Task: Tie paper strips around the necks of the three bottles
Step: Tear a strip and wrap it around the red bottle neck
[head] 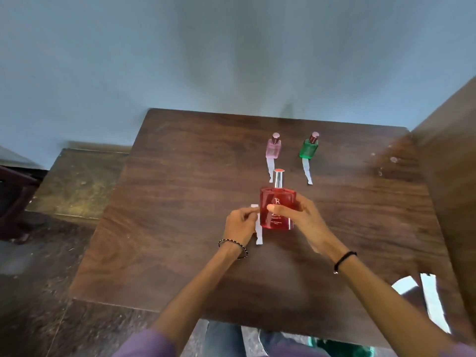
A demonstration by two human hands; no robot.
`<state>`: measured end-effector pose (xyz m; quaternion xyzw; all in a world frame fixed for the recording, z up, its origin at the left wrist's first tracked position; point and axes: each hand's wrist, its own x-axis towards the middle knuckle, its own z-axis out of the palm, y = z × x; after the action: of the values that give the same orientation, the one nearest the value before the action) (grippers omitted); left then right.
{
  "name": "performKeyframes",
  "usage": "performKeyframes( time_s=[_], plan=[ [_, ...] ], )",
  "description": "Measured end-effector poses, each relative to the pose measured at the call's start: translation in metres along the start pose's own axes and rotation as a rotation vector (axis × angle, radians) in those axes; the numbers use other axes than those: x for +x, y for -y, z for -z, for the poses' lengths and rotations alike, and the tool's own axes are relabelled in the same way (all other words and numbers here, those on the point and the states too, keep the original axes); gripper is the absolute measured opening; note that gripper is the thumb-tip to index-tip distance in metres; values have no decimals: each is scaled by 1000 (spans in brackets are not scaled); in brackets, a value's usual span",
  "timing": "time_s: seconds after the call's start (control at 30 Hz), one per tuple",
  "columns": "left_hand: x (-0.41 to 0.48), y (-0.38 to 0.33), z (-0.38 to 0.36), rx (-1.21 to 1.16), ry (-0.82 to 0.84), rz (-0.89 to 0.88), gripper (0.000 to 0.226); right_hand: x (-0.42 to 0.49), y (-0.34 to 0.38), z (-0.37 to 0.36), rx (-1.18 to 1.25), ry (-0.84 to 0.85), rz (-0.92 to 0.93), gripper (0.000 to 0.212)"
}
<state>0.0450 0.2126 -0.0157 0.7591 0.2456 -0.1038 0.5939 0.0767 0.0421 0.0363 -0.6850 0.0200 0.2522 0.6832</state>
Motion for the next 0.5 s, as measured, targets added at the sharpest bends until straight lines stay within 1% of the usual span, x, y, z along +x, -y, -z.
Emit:
performKeyframes(
  time_s=[0.07, 0.13, 0.2, 0.27, 0.3, 0.33, 0.4, 0.5],
  plan=[
    [-7, -10, -11, -26, -5, -26, 30, -19, -5, 15, 27, -15, -32, 44],
    [-17, -25, -21, -48, 3, -68, 28, -35, -7, 26, 38, -7, -56, 44],
    [-26, -39, -29, -156, 49, -86, 31, -48, -9, 36, 35, -2, -70, 44],
    [-34, -51, -38, -256, 119, -105, 35, -59, -9, 43, 25, -12, -62, 52],
    [-38, -56, -42, -258, 134, -127, 39, -64, -9, 47, 12, -11, -61, 57],
    [-41, -60, -47, -243, 138, -147, 47, -68, -10, 50, 4, -7, -63, 61],
    [-46, -65, -54, -218, 155, -194, 66, -75, -11, 54, 22, 4, -63, 56],
    [-53, -70, -61, -234, 197, -223, 71, -86, -9, 56, 56, 0, -51, 45]
  ],
)
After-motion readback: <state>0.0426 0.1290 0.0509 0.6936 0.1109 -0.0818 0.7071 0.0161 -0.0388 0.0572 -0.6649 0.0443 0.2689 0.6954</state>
